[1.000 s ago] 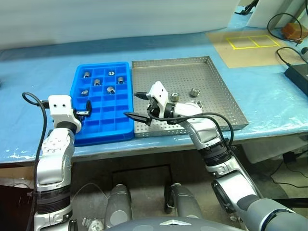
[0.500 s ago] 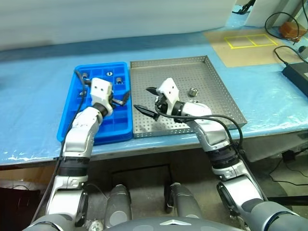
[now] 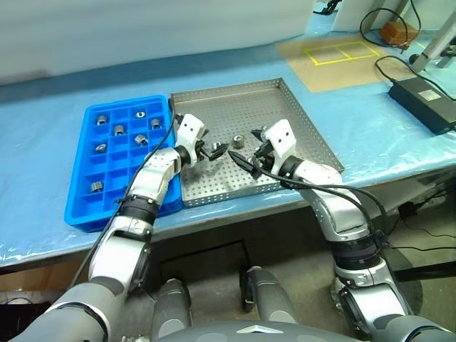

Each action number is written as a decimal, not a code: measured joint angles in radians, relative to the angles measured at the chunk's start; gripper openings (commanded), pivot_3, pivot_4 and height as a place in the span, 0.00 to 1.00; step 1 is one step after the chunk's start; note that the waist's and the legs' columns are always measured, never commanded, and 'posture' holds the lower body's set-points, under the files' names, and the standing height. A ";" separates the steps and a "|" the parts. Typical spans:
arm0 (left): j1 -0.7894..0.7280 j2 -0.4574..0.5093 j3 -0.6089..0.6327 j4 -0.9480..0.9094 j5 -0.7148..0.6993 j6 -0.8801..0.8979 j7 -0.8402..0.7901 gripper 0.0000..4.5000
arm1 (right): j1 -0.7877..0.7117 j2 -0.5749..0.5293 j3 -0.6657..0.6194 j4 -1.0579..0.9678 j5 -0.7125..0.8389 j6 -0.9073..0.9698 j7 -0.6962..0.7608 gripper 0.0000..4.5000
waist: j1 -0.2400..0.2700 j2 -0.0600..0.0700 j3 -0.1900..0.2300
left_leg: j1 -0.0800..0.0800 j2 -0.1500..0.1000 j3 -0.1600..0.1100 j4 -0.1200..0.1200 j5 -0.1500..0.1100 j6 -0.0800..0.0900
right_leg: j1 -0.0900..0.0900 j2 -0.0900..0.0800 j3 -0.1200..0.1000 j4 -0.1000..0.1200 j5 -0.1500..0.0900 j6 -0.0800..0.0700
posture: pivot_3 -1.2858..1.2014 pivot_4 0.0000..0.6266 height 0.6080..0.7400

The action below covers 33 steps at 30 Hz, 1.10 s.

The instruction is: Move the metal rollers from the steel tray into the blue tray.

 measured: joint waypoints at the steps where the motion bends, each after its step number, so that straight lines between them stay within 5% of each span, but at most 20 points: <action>1: -0.018 -0.005 0.000 0.036 0.006 -0.010 0.005 0.99 | 0.008 -0.004 -0.003 -0.013 0.000 0.008 -0.008 1.00 | -0.008 0.000 0.000 | -0.001 0.000 0.000 0.000 0.000 0.000 | 0.000 0.000 0.000 -0.001 0.000 0.001 | 0.28 0.24 1.00; 10: -0.095 -0.028 -0.007 0.255 0.074 -0.050 0.037 0.99 | 0.052 -0.014 -0.026 -0.087 0.002 0.050 -0.058 1.00 | -0.069 0.000 0.000 | -0.004 -0.001 0.000 0.004 -0.001 0.008 | 0.002 0.000 0.000 -0.005 0.001 0.003 | 0.25 0.24 1.00; 14: -0.100 -0.028 -0.010 0.284 0.096 -0.048 0.052 0.79 | 0.066 -0.020 -0.032 -0.100 0.002 0.057 -0.065 1.00 | -0.095 0.000 0.000 | -0.005 -0.001 -0.001 0.004 -0.002 0.009 | 0.002 0.000 -0.001 -0.007 0.001 0.005 | 0.26 0.24 1.00; 19: -0.106 -0.024 -0.004 0.291 0.104 -0.048 0.065 0.38 | 0.067 -0.021 -0.036 -0.100 0.002 0.059 -0.067 1.00 | -0.114 0.000 0.000 | -0.008 -0.001 -0.002 0.005 -0.003 0.010 | 0.002 0.000 -0.002 -0.009 0.000 0.008 | 0.27 0.24 1.00; 25: -0.104 -0.016 0.014 0.278 0.099 -0.031 0.063 0.39 | 0.065 -0.020 -0.035 -0.099 0.003 0.058 -0.058 1.00 | -0.126 0.000 0.000 | -0.011 -0.001 -0.003 0.006 -0.004 0.012 | 0.001 -0.001 -0.003 -0.012 0.003 0.005 | 0.29 0.24 1.00; 33: -0.020 0.032 0.070 0.039 0.053 0.088 0.094 0.39 | 0.024 -0.007 -0.016 -0.056 0.008 0.040 -0.016 1.00 | -0.122 0.000 0.000 | -0.012 0.000 -0.004 0.006 -0.004 0.013 | 0.001 -0.001 -0.005 -0.012 0.003 0.004 | 0.34 0.24 1.00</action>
